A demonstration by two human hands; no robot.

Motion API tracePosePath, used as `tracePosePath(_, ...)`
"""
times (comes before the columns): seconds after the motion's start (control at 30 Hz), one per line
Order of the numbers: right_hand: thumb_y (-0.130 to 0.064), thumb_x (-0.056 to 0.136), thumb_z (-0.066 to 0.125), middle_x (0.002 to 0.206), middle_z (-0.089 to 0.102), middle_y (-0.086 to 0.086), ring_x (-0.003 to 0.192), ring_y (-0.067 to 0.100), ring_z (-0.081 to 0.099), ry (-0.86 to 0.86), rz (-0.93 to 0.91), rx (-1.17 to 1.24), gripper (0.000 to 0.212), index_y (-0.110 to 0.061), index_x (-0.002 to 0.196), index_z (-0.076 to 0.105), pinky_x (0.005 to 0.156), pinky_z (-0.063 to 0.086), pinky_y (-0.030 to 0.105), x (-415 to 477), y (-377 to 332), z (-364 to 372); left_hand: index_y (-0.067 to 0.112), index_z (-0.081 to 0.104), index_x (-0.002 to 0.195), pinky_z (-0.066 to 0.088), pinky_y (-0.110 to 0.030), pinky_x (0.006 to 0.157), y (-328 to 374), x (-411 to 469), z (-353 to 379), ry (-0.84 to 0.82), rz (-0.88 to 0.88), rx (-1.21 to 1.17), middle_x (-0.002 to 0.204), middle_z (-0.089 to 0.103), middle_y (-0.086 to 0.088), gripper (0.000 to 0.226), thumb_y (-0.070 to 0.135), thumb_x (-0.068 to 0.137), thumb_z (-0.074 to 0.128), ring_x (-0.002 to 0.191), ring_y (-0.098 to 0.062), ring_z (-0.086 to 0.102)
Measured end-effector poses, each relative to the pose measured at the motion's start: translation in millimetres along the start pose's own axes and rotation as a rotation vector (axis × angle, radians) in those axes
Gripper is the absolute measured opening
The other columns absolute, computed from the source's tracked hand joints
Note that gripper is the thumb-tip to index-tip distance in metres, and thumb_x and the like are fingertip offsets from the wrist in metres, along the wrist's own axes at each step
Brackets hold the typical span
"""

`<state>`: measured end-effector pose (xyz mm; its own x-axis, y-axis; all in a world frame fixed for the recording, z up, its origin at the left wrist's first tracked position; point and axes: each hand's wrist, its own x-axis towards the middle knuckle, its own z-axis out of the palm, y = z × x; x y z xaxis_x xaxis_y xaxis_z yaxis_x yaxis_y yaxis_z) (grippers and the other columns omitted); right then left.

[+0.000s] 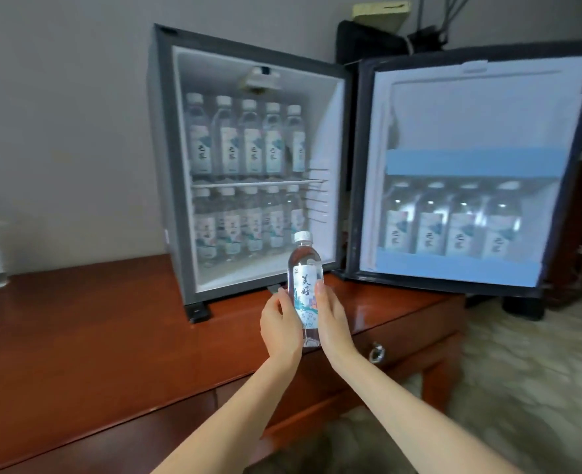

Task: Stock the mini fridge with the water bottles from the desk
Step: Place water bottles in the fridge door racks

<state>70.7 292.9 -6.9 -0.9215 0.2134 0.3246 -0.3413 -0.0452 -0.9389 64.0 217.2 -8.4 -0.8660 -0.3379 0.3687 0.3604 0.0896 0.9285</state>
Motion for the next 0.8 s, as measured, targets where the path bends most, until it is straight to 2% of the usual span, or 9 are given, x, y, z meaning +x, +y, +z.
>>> tracePosePath(0.03,-0.039,0.101,0.042,0.105,0.071,0.006,0.097,0.016,0.069,0.019,0.005,-0.002,0.026,-0.024,0.106,0.062,0.088,0.054,0.033,2,-1,-11,0.009,0.044,0.061,0.030,-0.032,0.056,2,-3,11,-0.025,0.004,-0.002,0.059,0.049,-0.002,0.045,0.023,0.103,0.037,0.056,-0.014,0.038)
tracePosePath(0.1,-0.043,0.099,0.042,0.106,0.072,0.004,0.098,0.018,0.069,0.051,0.001,-0.004,0.030,-0.024,0.111,0.062,0.090,0.055,0.036,5,-1,-33,0.009,0.043,0.061,0.029,-0.031,0.055,3,-8,33,-0.072,0.003,-0.025,0.058,0.048,-0.002,0.045,0.023,0.103,0.037,0.055,-0.014,0.037)
tracePosePath(0.23,-0.058,0.090,0.044,0.098,0.074,-0.007,0.092,0.010,0.071,0.107,-0.022,-0.068,0.035,-0.034,0.108,0.063,0.082,0.056,0.028,9,1,-72,0.000,0.053,0.070,0.038,-0.037,0.060,-1,-18,71,-0.170,-0.029,-0.059,0.066,0.058,-0.010,0.045,0.024,0.104,0.034,0.061,-0.022,0.049)
tracePosePath(0.3,-0.059,0.090,0.044,0.099,0.074,-0.007,0.092,0.010,0.071,0.128,-0.021,-0.092,0.037,-0.035,0.109,0.063,0.081,0.056,0.029,8,5,-88,0.007,0.051,0.066,0.036,-0.032,0.057,-4,-26,86,-0.180,-0.016,-0.040,0.063,0.056,-0.005,0.044,0.023,0.104,0.035,0.061,-0.021,0.048)
tracePosePath(0.37,-0.062,0.087,0.044,0.098,0.074,-0.006,0.090,0.011,0.071,0.170,-0.025,-0.090,0.040,-0.034,0.108,0.063,0.076,0.056,0.025,8,6,-101,0.008,0.054,0.070,0.037,-0.031,0.059,-3,-33,99,-0.193,-0.006,-0.051,0.067,0.059,-0.004,0.042,0.022,0.104,0.035,0.062,-0.018,0.050)
tracePosePath(0.43,-0.062,0.087,0.044,0.097,0.074,-0.005,0.091,0.012,0.071,0.213,-0.034,-0.084,0.039,-0.034,0.106,0.063,0.075,0.056,0.024,11,2,-110,0.002,0.061,0.082,0.040,-0.031,0.062,1,-36,112,-0.222,0.005,-0.087,0.075,0.063,-0.005,0.039,0.021,0.104,0.036,0.066,-0.018,0.053)
tracePosePath(0.53,-0.060,0.086,0.044,0.095,0.074,-0.006,0.091,0.011,0.071,0.239,-0.045,-0.069,0.038,-0.034,0.107,0.062,0.074,0.055,0.021,17,-4,-124,0.007,0.059,0.077,0.040,-0.031,0.060,8,-36,126,-0.249,0.016,-0.096,0.075,0.063,-0.006,0.038,0.021,0.103,0.037,0.065,-0.016,0.053)
tracePosePath(0.67,-0.059,0.086,0.042,0.095,0.074,-0.008,0.092,0.011,0.070,0.238,-0.057,-0.080,0.034,-0.038,0.104,0.061,0.085,0.055,0.030,22,-11,-133,0.007,0.057,0.073,0.036,-0.028,0.059,13,-35,137,-0.269,0.007,-0.107,0.071,0.061,-0.006,0.037,0.018,0.103,0.037,0.064,-0.015,0.050)
tracePosePath(0.8,-0.060,0.085,0.042,0.092,0.074,-0.009,0.091,0.010,0.071,0.237,-0.062,-0.070,0.034,-0.037,0.102,0.061,0.083,0.055,0.029,27,-14,-137,0.008,0.057,0.072,0.039,-0.030,0.060,18,-34,143,-0.250,0.007,-0.123,0.072,0.061,-0.005,0.038,0.020,0.102,0.037,0.066,-0.017,0.052)
